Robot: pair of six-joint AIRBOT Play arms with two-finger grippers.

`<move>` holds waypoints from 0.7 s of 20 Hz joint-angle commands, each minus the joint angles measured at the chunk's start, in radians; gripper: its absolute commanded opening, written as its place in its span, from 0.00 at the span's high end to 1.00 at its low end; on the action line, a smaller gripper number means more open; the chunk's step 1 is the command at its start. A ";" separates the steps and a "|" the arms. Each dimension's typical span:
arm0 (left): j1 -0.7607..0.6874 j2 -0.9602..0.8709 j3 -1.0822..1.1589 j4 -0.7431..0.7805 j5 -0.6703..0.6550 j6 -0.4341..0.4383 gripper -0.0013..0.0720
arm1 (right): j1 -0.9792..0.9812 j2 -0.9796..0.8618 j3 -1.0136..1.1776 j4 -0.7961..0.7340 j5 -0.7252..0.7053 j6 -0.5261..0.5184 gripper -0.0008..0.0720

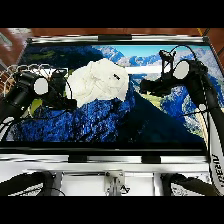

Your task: Fold the shirts.

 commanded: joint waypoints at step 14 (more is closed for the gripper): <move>0.010 -0.034 0.021 -0.003 0.316 0.044 0.05 | 0.000 -0.075 0.001 0.103 -0.222 -0.061 0.17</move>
